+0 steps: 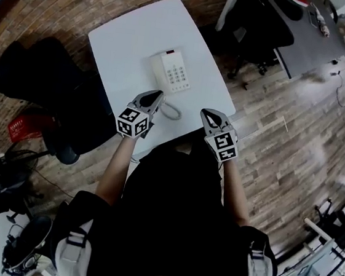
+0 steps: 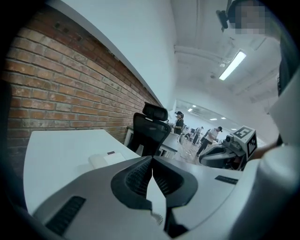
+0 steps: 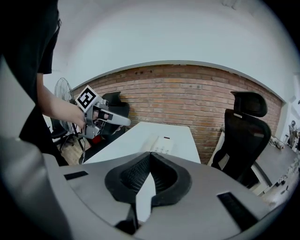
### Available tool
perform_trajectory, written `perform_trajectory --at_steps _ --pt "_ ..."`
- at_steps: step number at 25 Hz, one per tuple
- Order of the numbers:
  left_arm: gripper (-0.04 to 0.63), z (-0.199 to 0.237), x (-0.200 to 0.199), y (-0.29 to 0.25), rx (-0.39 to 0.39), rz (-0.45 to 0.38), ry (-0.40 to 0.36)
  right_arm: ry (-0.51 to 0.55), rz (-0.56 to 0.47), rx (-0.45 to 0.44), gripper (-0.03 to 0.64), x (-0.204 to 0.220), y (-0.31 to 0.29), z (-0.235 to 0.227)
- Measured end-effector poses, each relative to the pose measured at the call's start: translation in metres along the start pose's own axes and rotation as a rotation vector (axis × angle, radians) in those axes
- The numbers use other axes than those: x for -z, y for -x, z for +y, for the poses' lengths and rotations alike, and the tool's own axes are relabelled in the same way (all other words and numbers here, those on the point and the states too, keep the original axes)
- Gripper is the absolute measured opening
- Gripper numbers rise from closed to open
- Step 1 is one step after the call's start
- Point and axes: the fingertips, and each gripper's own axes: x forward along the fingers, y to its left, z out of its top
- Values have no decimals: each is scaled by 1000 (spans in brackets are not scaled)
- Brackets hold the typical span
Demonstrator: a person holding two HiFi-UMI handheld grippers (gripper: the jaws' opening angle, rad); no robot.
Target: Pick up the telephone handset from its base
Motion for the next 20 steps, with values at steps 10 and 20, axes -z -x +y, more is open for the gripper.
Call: perform_trajectory --at_steps 10,20 --pt "21 31 6 -25 -167 -3 65 80 29 -118 -3 -13 -23 -41" --pt "21 80 25 -58 -400 22 72 150 113 -163 -3 13 -18 -57"
